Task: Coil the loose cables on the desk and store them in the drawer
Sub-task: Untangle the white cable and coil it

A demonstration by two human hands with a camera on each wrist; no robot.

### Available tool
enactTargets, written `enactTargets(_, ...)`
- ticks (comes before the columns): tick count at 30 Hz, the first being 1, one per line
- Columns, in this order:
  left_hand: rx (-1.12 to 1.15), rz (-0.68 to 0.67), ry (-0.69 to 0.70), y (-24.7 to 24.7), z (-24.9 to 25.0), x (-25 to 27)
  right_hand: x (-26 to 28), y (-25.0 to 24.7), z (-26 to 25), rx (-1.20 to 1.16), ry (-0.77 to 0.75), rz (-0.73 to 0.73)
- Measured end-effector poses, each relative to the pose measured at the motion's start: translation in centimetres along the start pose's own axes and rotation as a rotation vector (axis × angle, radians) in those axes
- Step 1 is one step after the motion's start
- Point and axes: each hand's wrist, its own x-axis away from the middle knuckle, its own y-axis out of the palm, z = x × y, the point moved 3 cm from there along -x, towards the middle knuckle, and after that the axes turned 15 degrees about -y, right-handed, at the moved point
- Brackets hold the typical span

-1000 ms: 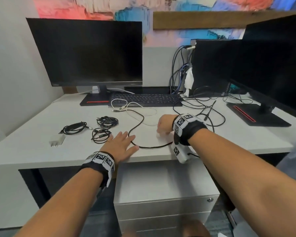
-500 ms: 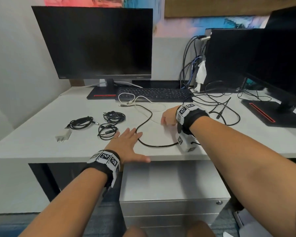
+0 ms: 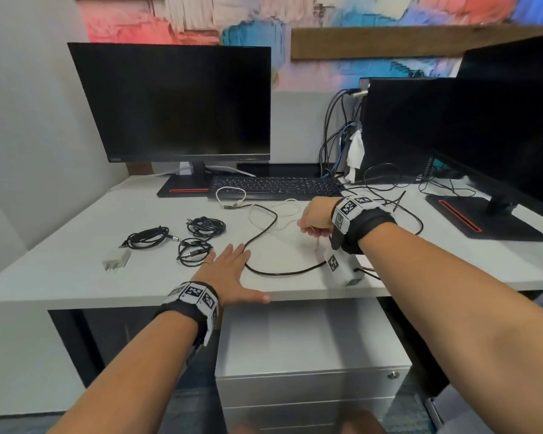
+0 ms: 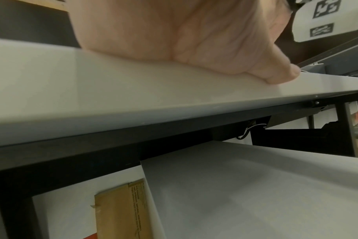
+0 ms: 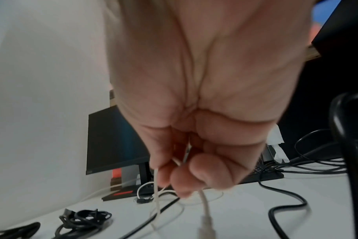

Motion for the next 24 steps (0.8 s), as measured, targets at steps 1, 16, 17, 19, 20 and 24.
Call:
enactTargets(1, -0.008, 0.001, -0.001, 0.0, 0.1, 0.1, 0.3, -0.3, 0.0, -0.073, 0.001, 0.053)
enactTargets(16, -0.014, -0.026, -0.077, -1.1, 1.2, 1.2, 6.4, -3.5, -1.5, -1.056, -0.321, 0.741)
enactTargets(17, -0.011, -0.036, -0.084, -1.2, 1.3, 1.2, 6.5, -3.6, -1.6, -1.071, -0.334, 0.752)
enactTargets(19, -0.007, -0.042, -0.105, -1.3, 1.4, 1.5, 7.2, -4.1, -2.1, -1.104, -0.413, 0.790)
enactTargets(20, -0.003, -0.044, -0.116, -1.2, 1.4, 1.6, 7.5, -4.4, -2.5, -1.119, -0.457, 0.809)
enactTargets(24, 0.027, -0.079, -0.124, -1.6, 1.5, 1.8, 8.9, -5.6, -3.5, -1.047, -0.510, 0.813)
